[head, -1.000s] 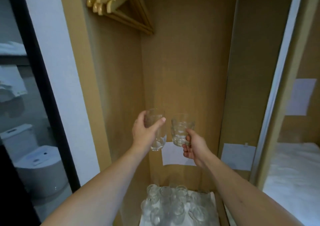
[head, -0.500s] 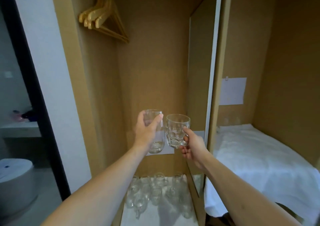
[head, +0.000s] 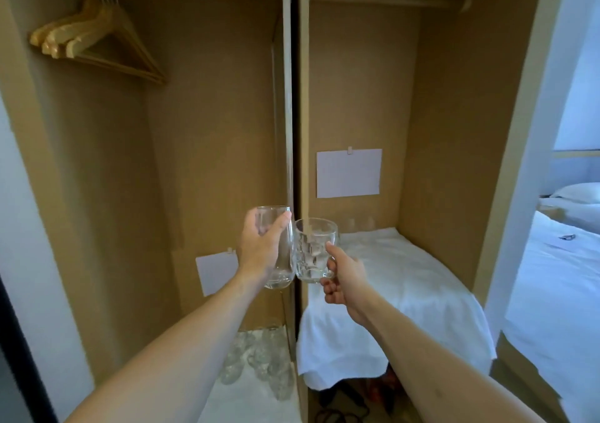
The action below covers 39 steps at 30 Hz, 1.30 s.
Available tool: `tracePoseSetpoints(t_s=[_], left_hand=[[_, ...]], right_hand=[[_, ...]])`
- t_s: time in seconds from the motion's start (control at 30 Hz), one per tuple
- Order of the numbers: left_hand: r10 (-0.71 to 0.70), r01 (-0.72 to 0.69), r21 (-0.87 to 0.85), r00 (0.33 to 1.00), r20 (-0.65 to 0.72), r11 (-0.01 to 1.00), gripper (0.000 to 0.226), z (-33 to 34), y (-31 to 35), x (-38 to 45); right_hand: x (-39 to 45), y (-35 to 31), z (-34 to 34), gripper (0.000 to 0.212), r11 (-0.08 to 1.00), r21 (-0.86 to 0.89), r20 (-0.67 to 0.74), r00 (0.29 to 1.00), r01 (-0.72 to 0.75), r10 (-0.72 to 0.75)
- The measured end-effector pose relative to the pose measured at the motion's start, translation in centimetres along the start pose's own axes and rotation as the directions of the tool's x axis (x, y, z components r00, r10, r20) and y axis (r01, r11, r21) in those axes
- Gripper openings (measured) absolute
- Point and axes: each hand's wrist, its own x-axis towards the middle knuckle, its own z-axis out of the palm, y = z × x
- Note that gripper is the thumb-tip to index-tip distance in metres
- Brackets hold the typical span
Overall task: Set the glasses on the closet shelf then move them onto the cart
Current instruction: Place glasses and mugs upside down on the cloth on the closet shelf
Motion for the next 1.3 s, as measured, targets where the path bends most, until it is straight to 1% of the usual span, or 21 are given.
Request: tracePoseSetpoints(t_s=[0.13, 0.2, 0.33, 0.4, 0.5, 0.63, 0.73, 0.87, 0.97, 1.07, 1.13, 1.23, 1.27, 1.3], left_hand=[[0.011, -0.011, -0.012, 0.998, 0.060, 1.000, 0.044, 4.5, 0.6, -1.7], [0.015, -0.015, -0.014, 0.999, 0.049, 1.000, 0.037, 6.7, 0.7, -2.4], [0.025, -0.024, -0.004, 0.998, 0.061, 1.000, 0.037, 10.2, 0.6, -4.0], [0.005, -0.004, -0.018, 0.998, 0.064, 1.000, 0.033, 11.6, 0.6, -4.9], [-0.020, 0.019, 0.020, 0.998, 0.051, 1.000, 0.031, 13.6, 0.4, -5.8], [-0.064, 0.059, 0.075, 0.995, 0.070, 0.995, 0.041, 15.8, -1.1, -5.3], [-0.084, 0.078, 0.079, 0.994, 0.074, 0.994, 0.050, 17.4, -2.3, -4.2], [-0.098, 0.090, 0.079, 0.990, 0.098, 0.993, 0.047, 19.4, -3.9, -1.7], [-0.122, 0.115, 0.056, 0.984, 0.129, 0.992, 0.048, 20.9, -5.2, 0.8], [-0.149, 0.143, 0.050, 0.980, 0.132, 0.988, 0.049, 22.5, -6.8, 3.5], [-0.168, 0.164, 0.043, 0.974, 0.149, 0.986, 0.053, 23.5, -8.0, 5.7], [-0.180, 0.174, 0.053, 0.971, 0.158, 0.983, 0.066, 24.9, -10.0, 9.0], [-0.189, 0.182, 0.055, 0.968, 0.165, 0.982, 0.064, 25.3, -10.7, 9.9], [-0.193, 0.185, 0.057, 0.966, 0.174, 0.981, 0.056, 25.7, -11.3, 10.7]], right_hand=[[0.0, -0.9, -4.9, 0.041, 1.000, 0.010, -0.014, 1.000, -0.005, 0.005], [0.3, -1.2, -7.3, 0.041, 1.000, 0.017, -0.026, 1.000, 0.001, -0.001], [0.9, -1.5, -11.3, 0.042, 1.000, 0.012, -0.034, 0.999, -0.002, 0.003], [1.1, -1.5, -12.8, 0.043, 1.000, 0.007, -0.039, 0.999, -0.011, 0.012], [1.8, -1.2, -14.8, 0.045, 0.999, 0.016, -0.045, 0.999, -0.030, 0.031], [3.1, -0.4, -16.7, 0.045, 0.998, 0.032, -0.054, 0.997, -0.052, 0.053], [4.6, 0.2, -17.7, 0.046, 0.997, 0.029, -0.064, 0.995, -0.078, 0.079], [7.6, 0.6, -18.6, 0.047, 0.996, 0.021, -0.090, 0.992, -0.082, 0.084], [10.0, 0.6, -18.8, 0.048, 0.996, 0.017, -0.135, 0.987, -0.083, 0.085], [12.8, 0.3, -19.1, 0.047, 0.995, 0.017, -0.180, 0.978, -0.100, 0.102], [15.1, 0.2, -19.2, 0.047, 0.994, 0.014, -0.211, 0.971, -0.108, 0.109], [18.5, 0.0, -19.0, 0.047, 0.993, 0.006, -0.250, 0.962, -0.114, 0.112], [19.6, -0.1, -18.9, 0.046, 0.993, 0.007, -0.253, 0.961, -0.114, 0.112], [20.6, -0.1, -18.8, 0.046, 0.994, 0.011, -0.256, 0.960, -0.112, 0.111]])
